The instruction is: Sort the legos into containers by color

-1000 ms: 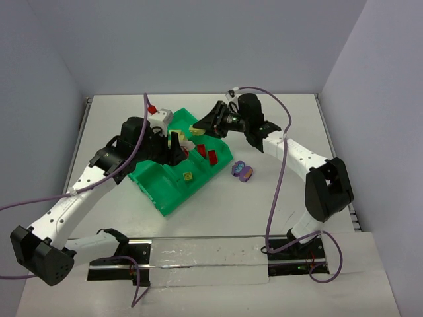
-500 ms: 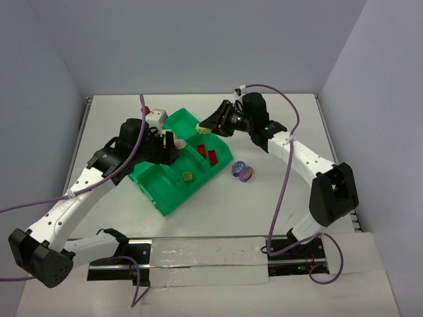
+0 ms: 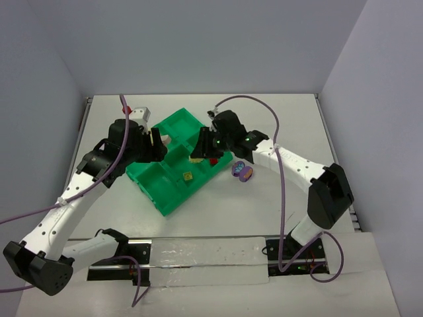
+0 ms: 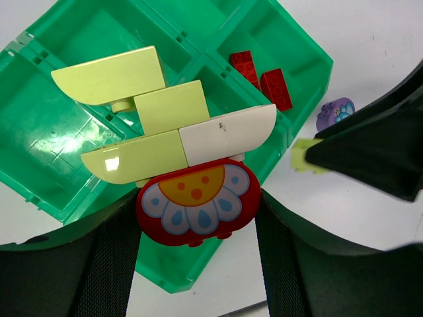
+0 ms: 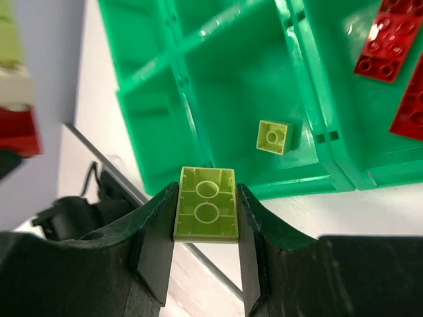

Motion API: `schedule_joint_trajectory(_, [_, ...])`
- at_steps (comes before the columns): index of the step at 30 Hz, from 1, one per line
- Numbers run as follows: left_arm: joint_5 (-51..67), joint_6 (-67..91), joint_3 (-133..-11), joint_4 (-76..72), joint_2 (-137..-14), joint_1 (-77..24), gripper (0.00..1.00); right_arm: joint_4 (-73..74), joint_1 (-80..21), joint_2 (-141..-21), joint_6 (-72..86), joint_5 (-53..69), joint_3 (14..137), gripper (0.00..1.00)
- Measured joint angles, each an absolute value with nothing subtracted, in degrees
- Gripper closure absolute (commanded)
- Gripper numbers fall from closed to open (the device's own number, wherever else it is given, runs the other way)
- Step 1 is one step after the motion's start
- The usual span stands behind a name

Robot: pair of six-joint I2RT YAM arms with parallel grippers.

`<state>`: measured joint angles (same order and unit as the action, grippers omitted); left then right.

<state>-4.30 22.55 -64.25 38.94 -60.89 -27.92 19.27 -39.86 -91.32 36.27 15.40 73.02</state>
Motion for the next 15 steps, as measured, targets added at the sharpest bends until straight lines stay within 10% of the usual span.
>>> schedule_joint_trajectory(8, [-4.3,24.3,-64.7,38.8,-61.9,-27.7,1.0,20.5,-41.7,-97.5,34.9,15.3,74.4,0.26])
schedule_joint_trajectory(15, [-3.5,24.6,-63.3,36.6,-62.1,-27.6,1.0,23.1,-42.0,-98.3,33.7,15.6,78.1,0.18])
